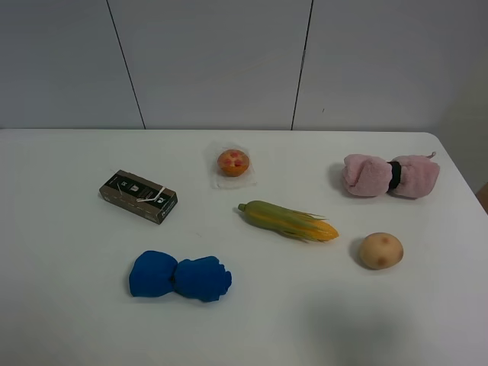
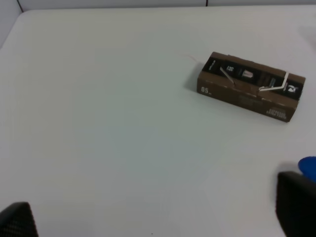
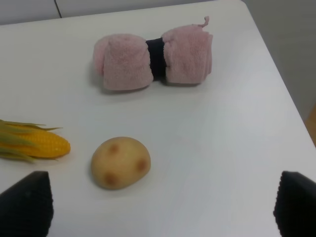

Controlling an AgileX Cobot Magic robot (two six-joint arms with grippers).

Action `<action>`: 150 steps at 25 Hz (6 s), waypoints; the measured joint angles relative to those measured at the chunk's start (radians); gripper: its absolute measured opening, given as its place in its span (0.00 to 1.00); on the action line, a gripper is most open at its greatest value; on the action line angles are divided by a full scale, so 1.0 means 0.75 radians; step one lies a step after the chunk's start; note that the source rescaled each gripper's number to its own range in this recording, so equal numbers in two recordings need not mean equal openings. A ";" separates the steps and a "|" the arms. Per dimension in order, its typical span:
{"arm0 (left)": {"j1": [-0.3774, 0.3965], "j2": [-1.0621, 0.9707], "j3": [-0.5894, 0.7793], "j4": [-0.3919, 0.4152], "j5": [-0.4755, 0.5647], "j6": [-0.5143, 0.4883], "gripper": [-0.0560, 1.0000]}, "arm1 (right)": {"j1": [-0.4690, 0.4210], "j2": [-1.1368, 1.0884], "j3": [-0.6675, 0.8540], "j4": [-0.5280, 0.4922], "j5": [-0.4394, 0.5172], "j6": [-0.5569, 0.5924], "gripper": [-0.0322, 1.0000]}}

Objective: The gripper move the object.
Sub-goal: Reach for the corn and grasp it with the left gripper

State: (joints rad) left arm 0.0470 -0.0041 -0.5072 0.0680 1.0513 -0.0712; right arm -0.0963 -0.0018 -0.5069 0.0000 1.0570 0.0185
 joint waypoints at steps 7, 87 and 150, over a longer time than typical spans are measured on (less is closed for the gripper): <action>0.000 0.000 0.000 0.000 0.000 0.000 0.96 | 0.000 0.000 0.000 0.000 0.000 0.000 1.00; -1.022 3.010 -1.848 -0.572 -0.093 1.735 0.83 | 0.000 0.000 0.000 0.000 0.000 0.000 1.00; -1.041 3.278 -1.849 -0.650 -0.292 1.814 0.06 | 0.000 0.000 0.000 0.000 0.000 0.000 1.00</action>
State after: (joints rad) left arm -0.7337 2.4540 -1.8941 -0.4196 0.8324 1.2897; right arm -0.0963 -0.0018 -0.5069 0.0000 1.0570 0.0185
